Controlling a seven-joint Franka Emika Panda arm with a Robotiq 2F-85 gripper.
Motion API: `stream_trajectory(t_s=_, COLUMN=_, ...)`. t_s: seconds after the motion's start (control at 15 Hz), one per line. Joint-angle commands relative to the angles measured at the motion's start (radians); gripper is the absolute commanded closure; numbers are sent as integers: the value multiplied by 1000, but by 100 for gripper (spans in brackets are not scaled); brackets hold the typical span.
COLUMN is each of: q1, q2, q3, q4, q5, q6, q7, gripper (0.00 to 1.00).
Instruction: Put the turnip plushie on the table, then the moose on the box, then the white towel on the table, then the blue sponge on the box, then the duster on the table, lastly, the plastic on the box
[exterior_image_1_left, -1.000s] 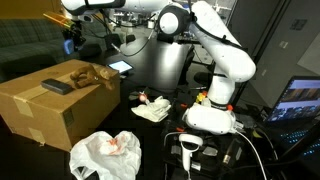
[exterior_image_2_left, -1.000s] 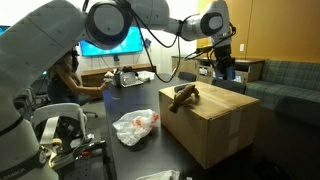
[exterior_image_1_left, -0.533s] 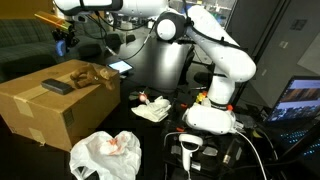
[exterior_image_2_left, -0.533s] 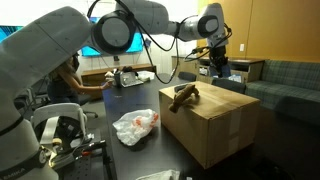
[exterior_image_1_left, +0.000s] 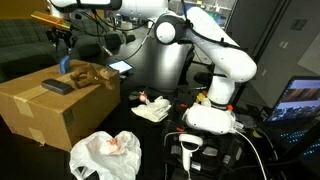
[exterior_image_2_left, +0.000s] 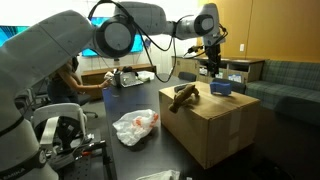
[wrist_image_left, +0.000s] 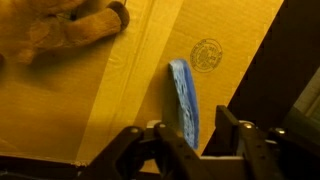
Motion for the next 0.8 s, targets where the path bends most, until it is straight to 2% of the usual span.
stream_trajectory(t_s=0.0, q1=8, q2=29, q3=-6, q4=73, q5=-19, q6=-46, q7=-45, gripper=19)
stream_trajectory(t_s=0.13, q1=10, q2=22, q3=-8, q4=67, q5=-18, q6=-54, q7=-52, gripper=4)
stream_trajectory(t_s=0.2, q1=10, q2=14, q3=-7, q4=58, q5=-17, q6=-54, q7=-58, gripper=0)
stream_trajectory(t_s=0.47, q1=21, q2=-28, q3=-6, q4=17, q5=-18, q6=-76, q7=-82, gripper=0)
stream_trajectory(t_s=0.73, q1=42, q2=-119, q3=23, q4=-61, q5=-5, q6=-167, q7=-206, gripper=0)
